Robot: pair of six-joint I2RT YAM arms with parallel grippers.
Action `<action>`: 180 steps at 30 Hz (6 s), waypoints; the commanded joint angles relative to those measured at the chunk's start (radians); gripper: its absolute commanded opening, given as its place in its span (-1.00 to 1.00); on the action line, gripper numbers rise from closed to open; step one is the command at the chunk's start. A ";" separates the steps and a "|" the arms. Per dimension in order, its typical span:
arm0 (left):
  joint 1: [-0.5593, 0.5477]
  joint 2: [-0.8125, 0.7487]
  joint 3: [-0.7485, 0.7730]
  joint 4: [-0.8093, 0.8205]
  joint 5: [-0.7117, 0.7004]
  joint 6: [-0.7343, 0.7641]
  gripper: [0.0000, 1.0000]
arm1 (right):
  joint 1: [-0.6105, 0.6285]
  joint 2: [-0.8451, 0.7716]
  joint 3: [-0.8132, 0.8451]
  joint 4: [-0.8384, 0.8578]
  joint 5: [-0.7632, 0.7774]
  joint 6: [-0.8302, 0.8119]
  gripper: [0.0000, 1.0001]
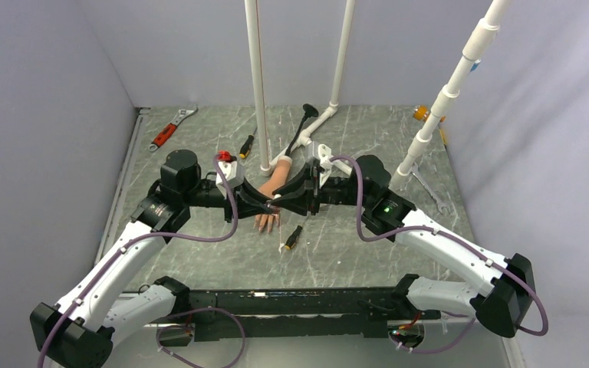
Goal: Paint the nails
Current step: Screw the nail polish bottle.
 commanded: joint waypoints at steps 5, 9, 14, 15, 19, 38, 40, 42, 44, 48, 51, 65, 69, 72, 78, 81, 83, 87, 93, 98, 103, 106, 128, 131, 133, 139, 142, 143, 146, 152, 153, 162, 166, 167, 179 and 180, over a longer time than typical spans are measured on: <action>-0.005 -0.027 0.036 0.018 -0.076 0.024 -1.00 | -0.002 -0.011 -0.013 0.057 -0.008 -0.008 -1.00; -0.005 -0.042 0.025 0.033 -0.119 0.016 -1.00 | -0.001 -0.004 -0.022 0.056 -0.001 -0.009 -1.00; -0.004 -0.045 0.024 0.033 -0.191 0.006 -1.00 | 0.002 -0.014 -0.047 0.088 0.043 0.015 -1.00; -0.004 -0.046 0.023 0.035 -0.215 0.001 -1.00 | 0.007 -0.019 -0.048 0.086 0.069 0.016 -1.00; -0.004 -0.045 0.024 0.029 -0.296 -0.005 -1.00 | 0.060 -0.034 -0.053 0.069 0.231 0.011 -1.00; -0.005 -0.090 0.004 0.010 -0.651 0.013 -1.00 | 0.227 0.095 0.040 0.011 0.652 0.191 -1.00; -0.005 -0.086 0.007 0.004 -0.668 0.011 -1.00 | 0.228 0.106 0.047 0.007 0.657 0.207 -1.00; -0.005 -0.089 0.006 0.005 -0.679 0.011 -1.00 | 0.230 0.112 0.049 0.005 0.659 0.222 -1.00; -0.006 -0.094 0.004 0.008 -0.683 0.011 -1.00 | 0.231 0.114 0.051 0.006 0.652 0.230 -1.00; -0.006 -0.092 0.007 0.003 -0.688 0.013 -1.00 | 0.233 0.116 0.063 -0.008 0.648 0.235 -1.00; -0.005 -0.092 0.007 0.003 -0.684 0.013 -1.00 | 0.234 0.108 0.073 -0.023 0.640 0.227 -0.70; -0.005 -0.091 0.004 0.007 -0.659 0.012 -1.00 | 0.233 -0.004 0.063 -0.087 0.650 0.179 0.59; -0.004 -0.094 0.004 0.013 -0.576 0.018 -1.00 | 0.209 -0.055 0.027 -0.093 0.618 0.104 0.61; -0.005 -0.093 -0.011 0.046 -0.458 0.014 -1.00 | 0.119 -0.088 -0.016 -0.062 0.409 0.080 0.60; -0.004 -0.041 0.020 0.025 -0.206 0.031 -1.00 | 0.010 -0.158 -0.072 0.004 0.158 0.035 0.36; -0.005 -0.032 0.023 0.034 -0.130 0.027 -1.00 | 0.004 -0.163 -0.063 -0.003 0.106 -0.002 0.28; -0.005 -0.029 0.024 0.037 -0.105 0.022 -1.00 | -0.001 -0.161 -0.059 0.002 0.075 -0.014 0.23; -0.005 -0.026 0.028 0.032 -0.093 0.023 -1.00 | -0.002 -0.136 -0.038 0.002 0.049 -0.029 0.18; -0.004 -0.028 0.029 0.030 -0.084 0.025 -1.00 | -0.002 -0.111 -0.027 0.029 0.083 -0.039 0.14; -0.004 -0.022 0.033 0.026 -0.083 0.023 -1.00 | -0.002 -0.082 0.002 0.023 0.056 -0.047 0.00; -0.005 -0.026 0.032 0.024 -0.091 0.024 -1.00 | -0.002 -0.053 0.025 0.021 0.055 -0.047 -0.12; -0.005 -0.027 0.032 0.024 -0.093 0.024 -1.00 | -0.002 -0.040 0.034 0.023 0.056 -0.042 -0.16; -0.005 -0.038 0.031 0.027 -0.117 0.018 -1.00 | -0.002 0.019 0.044 0.042 -0.004 -0.003 -0.56; -0.005 -0.039 0.031 0.026 -0.118 0.018 -1.00 | -0.003 0.027 0.049 0.043 -0.021 0.005 -0.37; -0.005 -0.036 0.032 0.025 -0.119 0.019 -1.00 | -0.002 0.033 0.051 0.052 -0.035 0.013 -0.35; -0.005 -0.035 0.033 0.021 -0.119 0.022 -1.00 | 0.000 0.042 0.058 0.065 -0.062 0.022 -0.46; -0.004 -0.033 0.033 0.022 -0.120 0.020 -1.00 | -0.001 0.044 0.057 0.069 -0.062 0.027 -0.65; -0.004 -0.033 0.032 0.020 -0.123 0.021 -1.00 | -0.001 0.043 0.056 0.069 -0.060 0.029 -0.75; -0.005 -0.036 0.033 0.021 -0.136 0.020 -1.00 | 0.001 0.039 0.045 0.077 -0.052 0.038 -1.00; -0.005 -0.030 0.036 0.012 -0.253 0.002 -1.00 | 0.001 0.028 0.001 0.118 -0.027 0.071 -1.00; -0.004 -0.027 0.039 0.011 -0.276 -0.001 -1.00 | 0.002 0.029 -0.005 0.128 -0.018 0.080 -1.00; -0.005 -0.071 0.012 0.028 -0.548 -0.012 -1.00 | 0.080 0.079 0.014 0.104 0.296 0.165 -1.00; -0.005 -0.075 0.010 0.023 -0.609 -0.009 -1.00 | 0.123 0.100 0.029 0.099 0.392 0.184 -1.00; -0.005 -0.073 0.012 0.020 -0.613 -0.008 -1.00 | 0.130 0.106 0.035 0.097 0.414 0.187 -1.00; -0.004 -0.065 0.020 0.004 -0.659 -0.005 -1.00 | 0.181 0.151 0.125 -0.022 0.591 0.226 -0.88; -0.005 -0.065 0.020 0.002 -0.657 -0.004 -1.00 | 0.182 0.146 0.129 -0.028 0.598 0.226 -0.60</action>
